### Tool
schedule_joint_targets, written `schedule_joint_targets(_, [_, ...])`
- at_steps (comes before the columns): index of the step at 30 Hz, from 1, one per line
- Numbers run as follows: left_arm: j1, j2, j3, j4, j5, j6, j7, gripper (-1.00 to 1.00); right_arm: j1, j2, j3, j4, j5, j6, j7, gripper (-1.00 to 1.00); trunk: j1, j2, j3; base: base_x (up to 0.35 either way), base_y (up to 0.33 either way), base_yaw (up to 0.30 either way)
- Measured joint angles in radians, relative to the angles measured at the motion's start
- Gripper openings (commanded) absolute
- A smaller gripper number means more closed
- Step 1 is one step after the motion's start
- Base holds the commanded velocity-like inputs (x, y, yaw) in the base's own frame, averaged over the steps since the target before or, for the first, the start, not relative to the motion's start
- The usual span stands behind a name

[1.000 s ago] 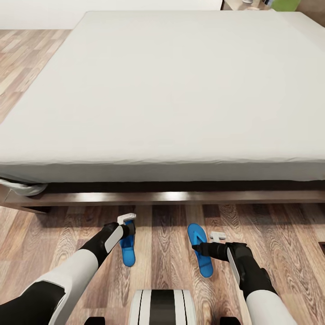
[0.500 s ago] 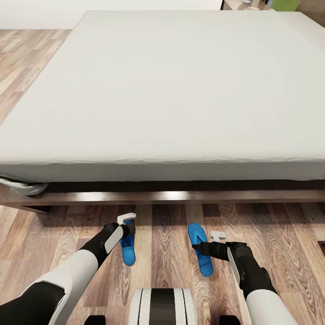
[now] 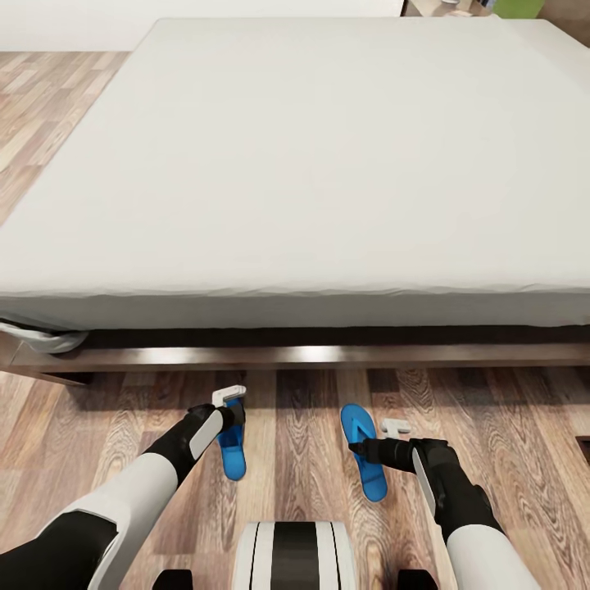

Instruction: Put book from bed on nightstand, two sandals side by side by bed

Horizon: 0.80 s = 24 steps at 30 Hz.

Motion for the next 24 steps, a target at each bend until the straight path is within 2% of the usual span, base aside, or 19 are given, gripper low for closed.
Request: schedule_joint_targets(24, [-0.005, 0.004, -0.002, -0.055, -0.018, 0.085, -0.001, -1.00, 0.000, 0.000, 0.000, 0.000, 0.000, -0.001, 0.000, -1.00, 0.022, 0.000, -0.002, 0.000, 0.000, 0.000])
